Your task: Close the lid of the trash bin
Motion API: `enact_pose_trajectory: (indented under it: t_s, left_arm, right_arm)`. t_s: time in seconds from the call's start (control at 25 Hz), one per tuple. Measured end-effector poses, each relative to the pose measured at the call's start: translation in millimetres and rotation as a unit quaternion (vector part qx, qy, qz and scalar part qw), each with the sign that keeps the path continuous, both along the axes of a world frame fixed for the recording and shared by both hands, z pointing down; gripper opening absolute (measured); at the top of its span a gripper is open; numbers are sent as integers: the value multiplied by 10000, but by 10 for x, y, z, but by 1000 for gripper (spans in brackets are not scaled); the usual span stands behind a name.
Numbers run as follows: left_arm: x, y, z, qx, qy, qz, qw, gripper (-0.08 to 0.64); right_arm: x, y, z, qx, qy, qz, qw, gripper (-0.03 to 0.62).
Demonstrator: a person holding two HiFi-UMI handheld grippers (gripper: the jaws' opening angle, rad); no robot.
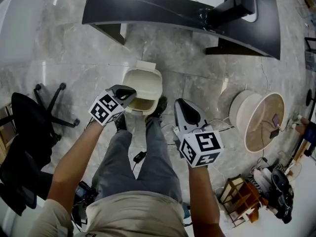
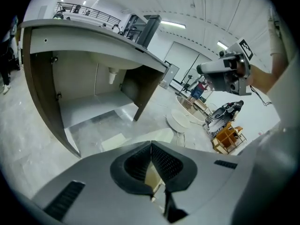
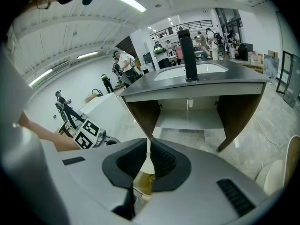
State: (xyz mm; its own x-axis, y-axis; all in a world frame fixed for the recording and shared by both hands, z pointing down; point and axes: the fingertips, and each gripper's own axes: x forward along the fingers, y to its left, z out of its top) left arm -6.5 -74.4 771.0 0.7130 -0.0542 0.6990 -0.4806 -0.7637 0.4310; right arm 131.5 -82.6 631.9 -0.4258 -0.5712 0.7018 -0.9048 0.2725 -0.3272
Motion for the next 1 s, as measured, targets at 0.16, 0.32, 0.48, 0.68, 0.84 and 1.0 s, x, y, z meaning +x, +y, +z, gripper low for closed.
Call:
enact_pose_trajectory:
  t_s: [0.16,0.32,0.48,0.68,0.84,1.0]
  left_arm:
    - [-61,171,138,-153,-125,59,9998,15]
    - [-161,287,401,-303,-413,81,9987,15]
    - [-172,433,642,-562,-542,215,9967,15]
    - [-200,721,966,-880,-814,471,9917,15]
    - [-235,872,1270,-1013,-1040,609,9875,15]
    - [-254,1004,1518,-1228,-1197,701,9827,15]
  right_arm:
    - [-10,23,66,-56,9,3,10000,28]
    - [-14,45,140,-118,18,16,9999,28]
    - [4,54,235,-175,31,45,9998,28]
    - [22,73,354,-254,27,55,9997,28]
    - [59,86,491,-327,44,35,9994,28]
    - [69,102,620,-408,63,-33,9991,28]
